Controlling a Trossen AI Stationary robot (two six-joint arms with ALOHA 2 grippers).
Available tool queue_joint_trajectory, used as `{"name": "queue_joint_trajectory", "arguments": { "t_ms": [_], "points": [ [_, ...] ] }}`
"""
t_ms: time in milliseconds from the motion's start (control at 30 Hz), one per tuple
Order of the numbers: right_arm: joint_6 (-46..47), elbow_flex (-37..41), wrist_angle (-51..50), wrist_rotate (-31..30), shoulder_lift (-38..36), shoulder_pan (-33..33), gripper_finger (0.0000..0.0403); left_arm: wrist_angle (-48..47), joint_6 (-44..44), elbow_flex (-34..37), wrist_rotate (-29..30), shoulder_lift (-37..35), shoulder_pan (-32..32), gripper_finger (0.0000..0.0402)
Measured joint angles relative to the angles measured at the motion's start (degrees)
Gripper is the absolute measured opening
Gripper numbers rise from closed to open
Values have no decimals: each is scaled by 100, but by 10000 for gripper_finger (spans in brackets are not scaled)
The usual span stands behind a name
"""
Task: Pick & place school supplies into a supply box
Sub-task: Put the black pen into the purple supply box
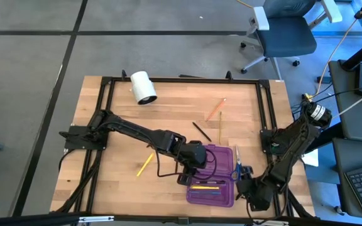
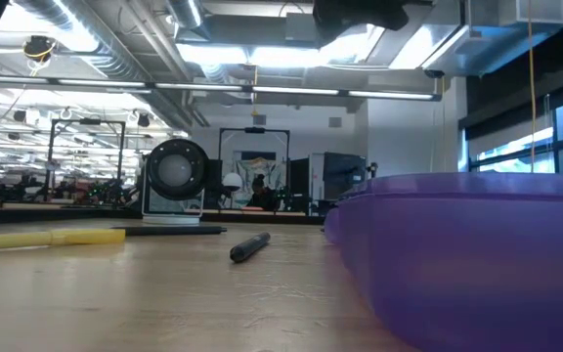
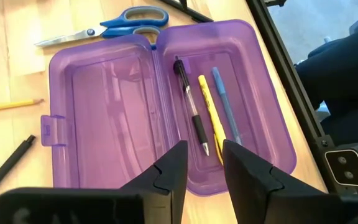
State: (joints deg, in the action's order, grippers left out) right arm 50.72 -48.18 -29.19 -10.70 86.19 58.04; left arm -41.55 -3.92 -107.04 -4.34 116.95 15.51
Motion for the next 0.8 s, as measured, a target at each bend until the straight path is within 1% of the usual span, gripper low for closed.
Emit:
{"name": "queue_joint_trajectory", "arguments": {
  "t_ms": [133,333,500,800],
  "points": [
    [-191,0,-19,-150,90,164,247,-126,-205,2,2,2,0,90],
    [-703,0,7,-230,638,220,241,-134,-234,2,7,4,13,94],
    [-946,-10,284,-238,1053,218,221,-246,-234,4,39,7,13,94],
    [-854,-28,293,-94,1203,218,167,-244,-234,4,44,7,13,89]
  ]
}}
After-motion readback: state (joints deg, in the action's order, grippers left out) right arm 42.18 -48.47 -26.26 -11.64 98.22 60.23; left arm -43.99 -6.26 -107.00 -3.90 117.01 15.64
